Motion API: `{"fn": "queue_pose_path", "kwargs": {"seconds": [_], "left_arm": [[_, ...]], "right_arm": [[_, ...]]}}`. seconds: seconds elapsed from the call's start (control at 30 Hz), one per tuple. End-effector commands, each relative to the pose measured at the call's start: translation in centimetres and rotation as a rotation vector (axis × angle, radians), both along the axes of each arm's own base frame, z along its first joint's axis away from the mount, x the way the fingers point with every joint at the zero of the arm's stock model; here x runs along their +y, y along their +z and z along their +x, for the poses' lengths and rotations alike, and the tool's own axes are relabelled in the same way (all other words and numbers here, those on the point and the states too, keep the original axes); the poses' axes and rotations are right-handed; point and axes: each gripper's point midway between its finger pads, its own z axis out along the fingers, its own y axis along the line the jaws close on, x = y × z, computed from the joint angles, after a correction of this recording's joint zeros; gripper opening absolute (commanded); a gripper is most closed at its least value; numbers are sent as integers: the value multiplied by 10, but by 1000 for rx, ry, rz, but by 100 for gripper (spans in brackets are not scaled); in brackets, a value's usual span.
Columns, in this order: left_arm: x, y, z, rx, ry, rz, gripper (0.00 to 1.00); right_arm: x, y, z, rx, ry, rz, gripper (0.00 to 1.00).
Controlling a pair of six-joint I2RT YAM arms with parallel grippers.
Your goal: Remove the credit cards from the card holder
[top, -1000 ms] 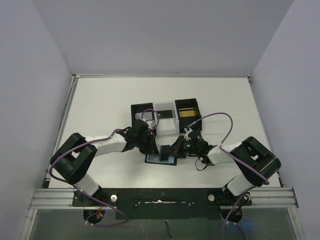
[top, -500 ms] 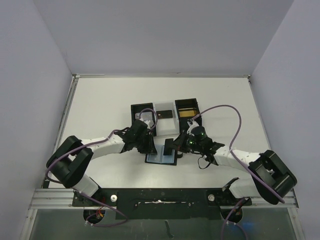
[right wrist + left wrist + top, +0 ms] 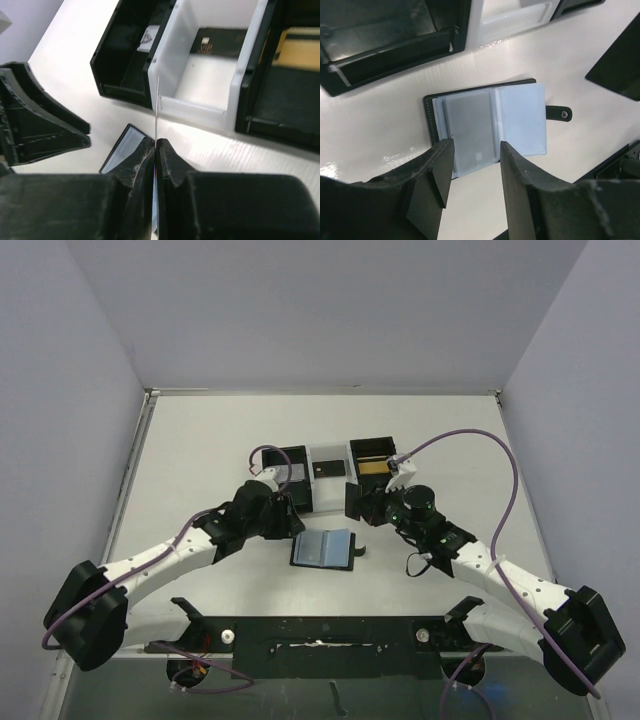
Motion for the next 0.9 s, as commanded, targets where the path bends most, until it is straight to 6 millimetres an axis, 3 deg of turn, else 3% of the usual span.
{"fn": "queue_pose_path", "kwargs": {"seconds": [0.0,0.1,0.27,0.4,0.6,0.87], "left_arm": [[21,28,18,-140,113,-22,43],[37,45,24,-201,169,-22,50],[67,56,28,-247,269,29,64],[91,57,29,-249,343,76,69],[128,51,27,-198,440,160,71],[133,56,23,-207,441,137,71]], "right_arm": [[-12,51,23,-348,4,-135,0],[-13,64,26,-509,51,-245,0],[-10,62,31,-718,182,-564,0],[-10,60,45,-750,224,-717,0],[6,53,68,-771,334,-849,0],[36,35,109,-745,444,-886,0]]}}
